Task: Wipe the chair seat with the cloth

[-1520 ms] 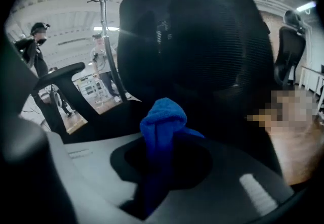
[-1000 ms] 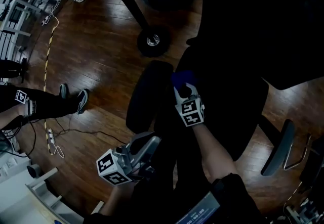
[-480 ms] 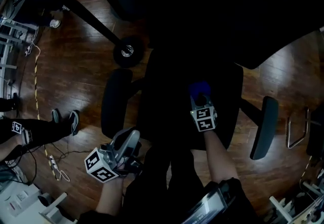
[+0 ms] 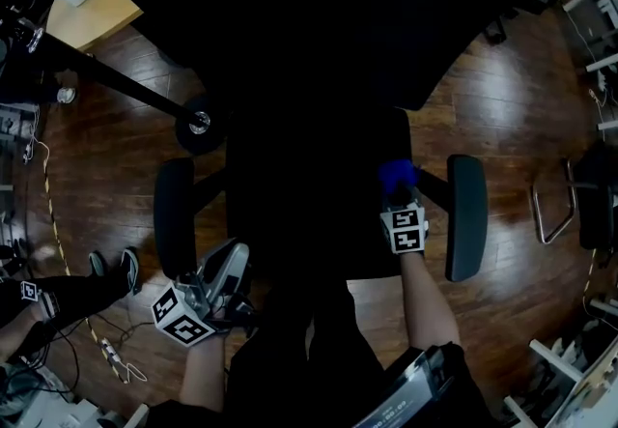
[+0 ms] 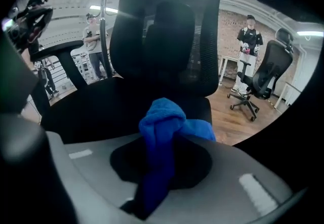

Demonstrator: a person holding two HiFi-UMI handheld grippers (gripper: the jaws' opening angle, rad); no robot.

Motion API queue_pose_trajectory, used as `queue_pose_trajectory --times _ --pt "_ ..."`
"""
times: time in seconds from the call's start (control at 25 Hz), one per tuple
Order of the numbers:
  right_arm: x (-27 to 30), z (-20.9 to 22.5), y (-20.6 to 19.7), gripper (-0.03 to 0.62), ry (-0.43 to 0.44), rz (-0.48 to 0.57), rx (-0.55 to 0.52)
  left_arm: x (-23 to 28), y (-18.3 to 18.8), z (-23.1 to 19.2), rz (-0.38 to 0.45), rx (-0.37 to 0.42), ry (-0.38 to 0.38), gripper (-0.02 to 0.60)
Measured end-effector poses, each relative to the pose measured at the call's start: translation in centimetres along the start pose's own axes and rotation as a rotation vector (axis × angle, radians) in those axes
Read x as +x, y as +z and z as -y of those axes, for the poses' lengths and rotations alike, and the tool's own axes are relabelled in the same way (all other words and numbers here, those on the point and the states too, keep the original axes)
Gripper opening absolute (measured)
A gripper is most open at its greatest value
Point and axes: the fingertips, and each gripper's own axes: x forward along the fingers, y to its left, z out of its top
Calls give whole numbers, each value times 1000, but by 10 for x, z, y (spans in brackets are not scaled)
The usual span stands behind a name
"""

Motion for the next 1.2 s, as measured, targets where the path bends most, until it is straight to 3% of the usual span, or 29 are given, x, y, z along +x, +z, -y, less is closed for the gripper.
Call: queue_pose_trajectory --times 0.12,0.32,0.56,0.68,0.84,0.92,1.04,1.2 --pt "0 9 -8 60 8 -12 -8 1 -2 5 9 -9 1 2" --pt "-11 -5 8 60 -19 99 32 -18 8 5 52 -9 11 2" --pt "25 -157 54 60 277 132 3 -52 30 -3 136 -1 67 2" --pt "44 -235 75 60 426 139 -62 -67 37 0 188 5 92 2" --pt "46 -328 92 60 564 120 -154 -94 43 8 224 1 112 2" --pt "43 -361 90 60 608 106 -209 -108 48 11 241 4 132 2" --pt "53 -383 76 60 598 103 -312 -127 53 2 277 11 163 2" --pt "54 -382 71 60 598 92 -285 -139 56 -3 285 17 164 2"
